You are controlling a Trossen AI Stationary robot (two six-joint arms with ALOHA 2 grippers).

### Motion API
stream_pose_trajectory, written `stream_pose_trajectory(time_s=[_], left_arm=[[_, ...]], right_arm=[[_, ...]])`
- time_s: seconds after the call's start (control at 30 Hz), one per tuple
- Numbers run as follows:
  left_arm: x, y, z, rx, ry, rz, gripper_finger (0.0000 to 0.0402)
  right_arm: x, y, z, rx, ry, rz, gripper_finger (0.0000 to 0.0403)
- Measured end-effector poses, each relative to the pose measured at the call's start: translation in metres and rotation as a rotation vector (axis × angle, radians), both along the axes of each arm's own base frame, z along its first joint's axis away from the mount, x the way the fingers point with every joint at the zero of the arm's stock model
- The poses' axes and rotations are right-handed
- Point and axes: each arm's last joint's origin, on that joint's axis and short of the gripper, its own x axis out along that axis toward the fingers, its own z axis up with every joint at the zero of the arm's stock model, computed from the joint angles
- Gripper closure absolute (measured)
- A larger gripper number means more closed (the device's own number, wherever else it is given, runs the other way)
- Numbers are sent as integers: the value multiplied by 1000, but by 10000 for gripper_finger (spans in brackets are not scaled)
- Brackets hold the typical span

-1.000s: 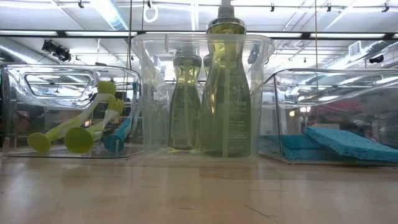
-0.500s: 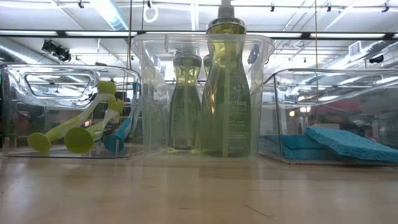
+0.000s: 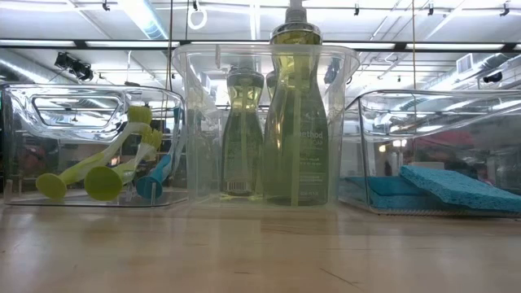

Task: Pick & Place Kitchen Sink Supplies
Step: Put the transparent dishwashing liquid dispenser into the middle transparent bin

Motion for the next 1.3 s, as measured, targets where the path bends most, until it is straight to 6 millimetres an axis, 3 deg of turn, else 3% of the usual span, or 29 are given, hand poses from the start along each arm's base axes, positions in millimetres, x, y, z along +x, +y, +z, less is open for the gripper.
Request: stream_pose_trajectory(time_s=[0.43, 0.83, 1.1, 1.3], left_arm=[[15, -18, -21, 61, 58, -67, 281], [10, -35, -32, 63, 119, -101, 281], [10, -35, -32, 76, 107, -76, 281], [10, -35, -31, 77, 101, -75, 210]], right_arm=[[0, 0, 0, 0, 0, -1, 172], [0, 0, 0, -3, 3, 1, 172], [0, 0, 0, -19, 19, 0, 172], [0, 0, 0, -20, 20, 0, 172]])
